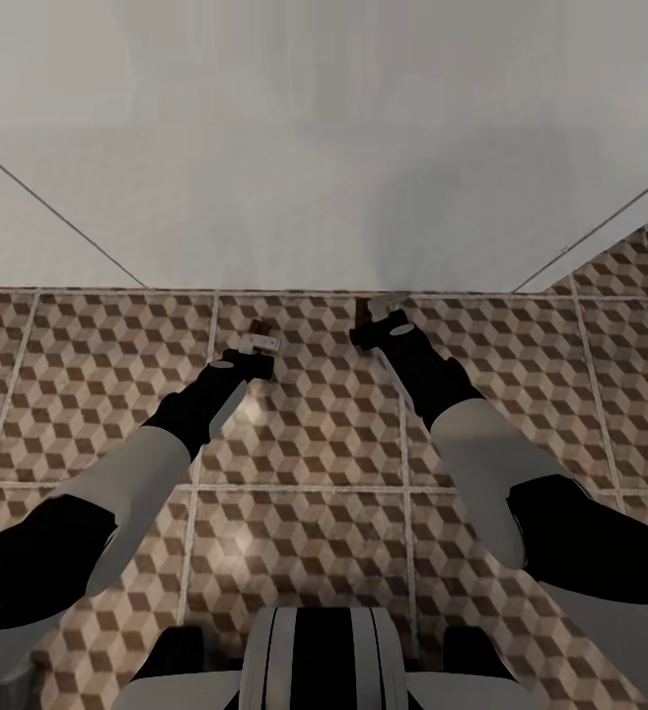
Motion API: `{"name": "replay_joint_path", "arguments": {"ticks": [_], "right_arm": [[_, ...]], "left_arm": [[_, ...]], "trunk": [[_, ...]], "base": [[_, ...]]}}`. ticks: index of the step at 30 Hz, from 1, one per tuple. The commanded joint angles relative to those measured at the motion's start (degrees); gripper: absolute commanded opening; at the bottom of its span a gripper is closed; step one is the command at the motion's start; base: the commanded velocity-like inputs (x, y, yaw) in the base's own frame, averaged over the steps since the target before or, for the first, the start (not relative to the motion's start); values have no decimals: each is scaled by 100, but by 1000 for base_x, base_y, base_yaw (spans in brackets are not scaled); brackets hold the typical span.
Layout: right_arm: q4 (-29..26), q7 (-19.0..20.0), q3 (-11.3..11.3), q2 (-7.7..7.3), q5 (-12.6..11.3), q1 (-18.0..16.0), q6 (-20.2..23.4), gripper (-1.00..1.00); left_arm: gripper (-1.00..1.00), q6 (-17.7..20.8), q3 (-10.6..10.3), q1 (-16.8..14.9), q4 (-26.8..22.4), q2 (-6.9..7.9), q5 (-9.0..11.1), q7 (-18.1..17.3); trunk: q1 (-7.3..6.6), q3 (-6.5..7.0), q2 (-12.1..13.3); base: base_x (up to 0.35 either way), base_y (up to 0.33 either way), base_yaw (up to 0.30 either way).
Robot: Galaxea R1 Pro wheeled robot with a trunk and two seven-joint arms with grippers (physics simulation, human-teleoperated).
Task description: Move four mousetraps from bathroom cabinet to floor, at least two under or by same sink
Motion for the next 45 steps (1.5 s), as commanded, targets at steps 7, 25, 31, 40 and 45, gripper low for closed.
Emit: {"name": "replay_joint_path", "arguments": {"ticks": [7,25,31,40,45], "right_arm": [[-9,19,9,0,35,9,33,-100],[3,19,9,0,36,40,-192,-100],[97,19,9,0,36,46,-291,-100],[366,16,9,0,36,45,-433,-100],[581,11,9,0,36,43,-654,-100]], "left_arm": [[-100,29,-43,-3,-27,6,40,60],[-100,70,-7,-4,-188,-103,23,72],[-100,84,-4,-6,-200,-159,23,91],[-100,87,-7,-8,-193,-170,23,97],[-100,82,-7,-5,-173,-163,23,95]], "trunk": [[0,-3,-1],[0,-3,-1],[0,-3,-1],[0,-3,-1],[0,-3,-1]], "base": [[20,0,0],[0,0,0],[0,0,0],[0,0,0],[0,0,0]]}}
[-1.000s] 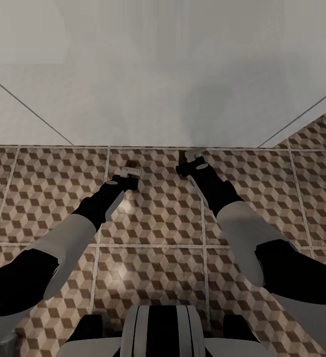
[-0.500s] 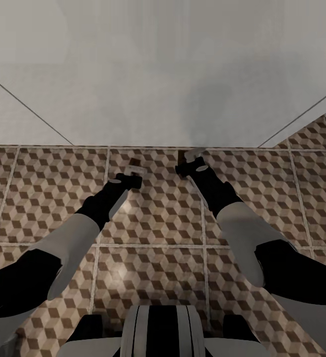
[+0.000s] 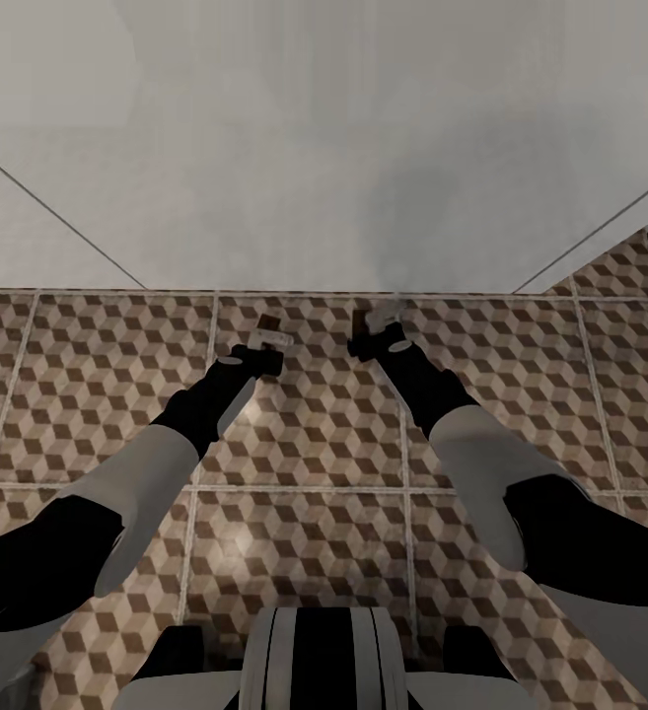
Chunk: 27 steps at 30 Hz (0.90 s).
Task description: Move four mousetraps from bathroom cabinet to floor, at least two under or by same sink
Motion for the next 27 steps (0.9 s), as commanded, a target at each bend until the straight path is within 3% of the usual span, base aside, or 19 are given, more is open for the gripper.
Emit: {"name": "replay_joint_path", "arguments": {"ticks": [1,27], "right_arm": [[0,20,10,0,40,-1,28,-100],[33,19,10,0,40,-1,-11,-100]], "left_arm": [[-100,28,-42,-2,-9,6,40,60],[-100,-4,-75,-3,-14,19,40,38]], "trunk": [[-1,-3,-1],[-1,-3,-1]], "base": [[0,0,0],[0,0,0]]}}
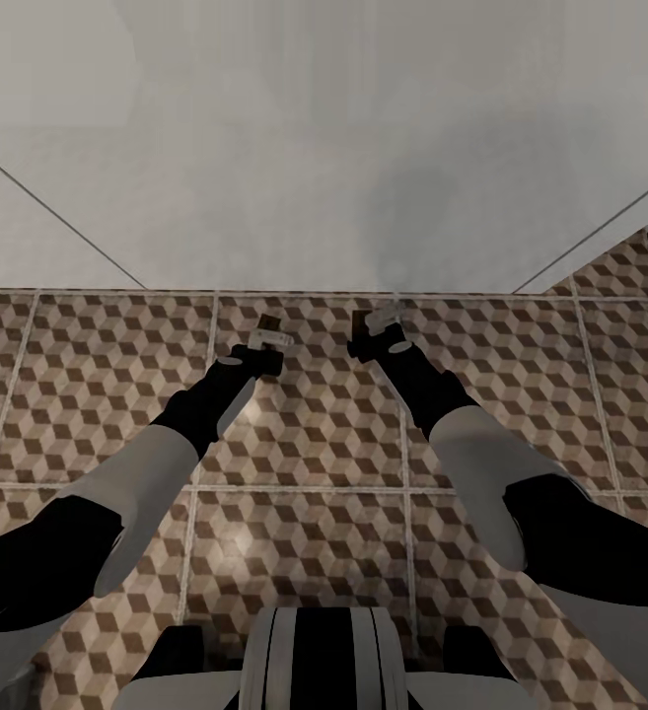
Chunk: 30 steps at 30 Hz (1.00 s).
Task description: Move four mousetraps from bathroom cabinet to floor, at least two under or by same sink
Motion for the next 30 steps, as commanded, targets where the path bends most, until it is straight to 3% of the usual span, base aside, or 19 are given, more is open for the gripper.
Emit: {"name": "replay_joint_path", "arguments": {"ticks": [1,30], "right_arm": [[-9,20,10,0,40,-1,38,-100],[-9,20,10,0,42,0,38,-100]], "left_arm": [[-100,28,-44,-2,-10,7,40,61],[-100,26,-53,-1,16,12,40,60]], "trunk": [[-1,-3,-1],[-1,-3,-1]], "base": [[0,0,0],[32,0,0]]}}
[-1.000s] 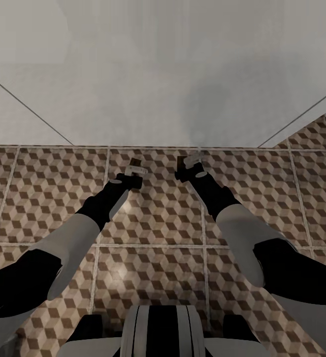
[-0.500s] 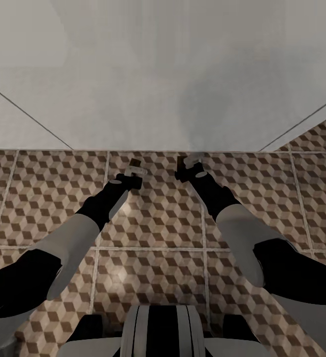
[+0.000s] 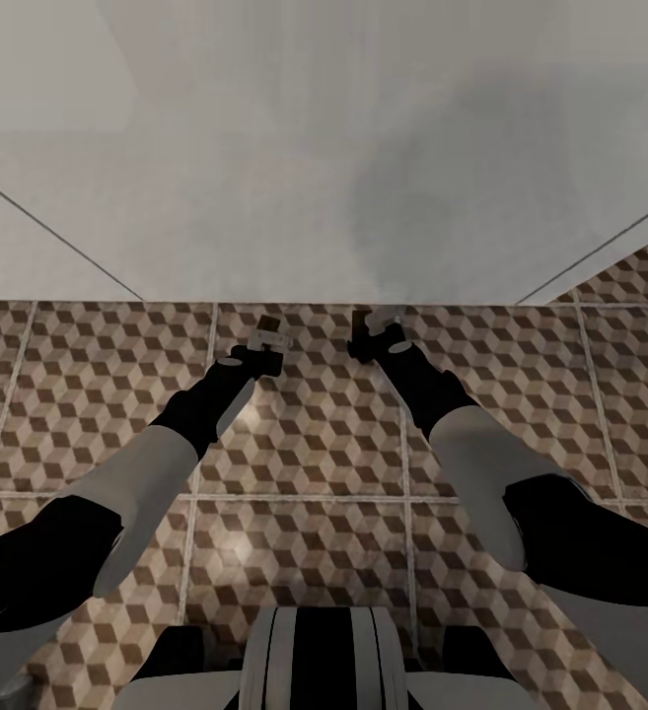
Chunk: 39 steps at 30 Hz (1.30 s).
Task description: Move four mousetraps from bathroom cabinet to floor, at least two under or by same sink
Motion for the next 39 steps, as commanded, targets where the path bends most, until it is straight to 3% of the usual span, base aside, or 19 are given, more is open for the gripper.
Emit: {"name": "replay_joint_path", "arguments": {"ticks": [1,39], "right_arm": [[-9,20,10,0,40,1,38,-100],[279,-15,1,0,47,-1,47,-100]], "left_arm": [[-100,29,-42,-3,-10,6,39,64],[-100,23,-99,-3,-24,-2,44,64]], "trunk": [[-1,-3,-1],[-1,-3,-1]], "base": [[31,0,0],[10,0,0]]}}
